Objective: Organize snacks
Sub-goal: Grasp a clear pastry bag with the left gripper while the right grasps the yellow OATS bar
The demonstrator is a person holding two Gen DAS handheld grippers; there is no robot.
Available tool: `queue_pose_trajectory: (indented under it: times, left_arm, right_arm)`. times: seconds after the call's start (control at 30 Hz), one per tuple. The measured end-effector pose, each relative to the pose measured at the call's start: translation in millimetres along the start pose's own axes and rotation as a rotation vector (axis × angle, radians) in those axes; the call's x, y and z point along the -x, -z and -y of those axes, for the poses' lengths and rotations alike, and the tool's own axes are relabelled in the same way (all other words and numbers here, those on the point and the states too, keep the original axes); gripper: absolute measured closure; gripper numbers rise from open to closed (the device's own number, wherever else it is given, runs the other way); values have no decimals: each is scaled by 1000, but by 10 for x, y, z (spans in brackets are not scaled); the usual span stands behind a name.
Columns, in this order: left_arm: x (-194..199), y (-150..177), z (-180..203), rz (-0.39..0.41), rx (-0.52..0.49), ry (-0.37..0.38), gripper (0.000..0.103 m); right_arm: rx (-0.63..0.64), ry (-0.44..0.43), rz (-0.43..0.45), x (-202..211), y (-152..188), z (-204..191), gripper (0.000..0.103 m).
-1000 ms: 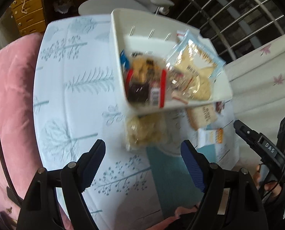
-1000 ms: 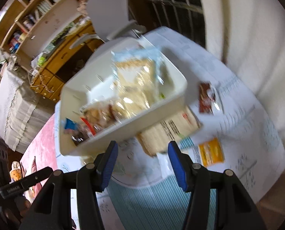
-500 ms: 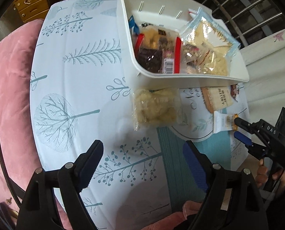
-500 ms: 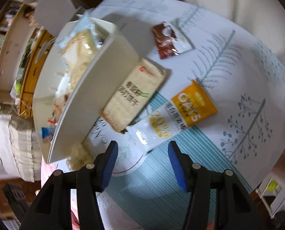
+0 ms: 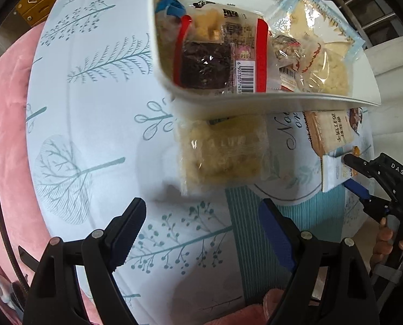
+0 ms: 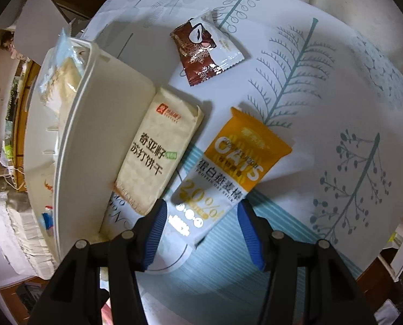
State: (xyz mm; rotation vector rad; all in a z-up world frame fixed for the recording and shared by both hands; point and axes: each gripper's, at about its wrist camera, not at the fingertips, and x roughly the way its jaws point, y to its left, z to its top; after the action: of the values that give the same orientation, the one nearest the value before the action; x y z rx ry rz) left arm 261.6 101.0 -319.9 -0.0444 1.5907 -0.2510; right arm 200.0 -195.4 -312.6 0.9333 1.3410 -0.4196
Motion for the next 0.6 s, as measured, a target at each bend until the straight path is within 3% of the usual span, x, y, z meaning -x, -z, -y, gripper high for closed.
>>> queue_pose_trajectory:
  times: [0.33, 0.6]
  left_arm:
    - [-213, -280, 41, -19, 84, -7, 19]
    - [-395, -427, 176, -34, 98, -21, 17]
  right_arm:
    - [104, 99, -9, -104, -279, -199, 49]
    - [150, 174, 2, -148, -280, -382, 49]
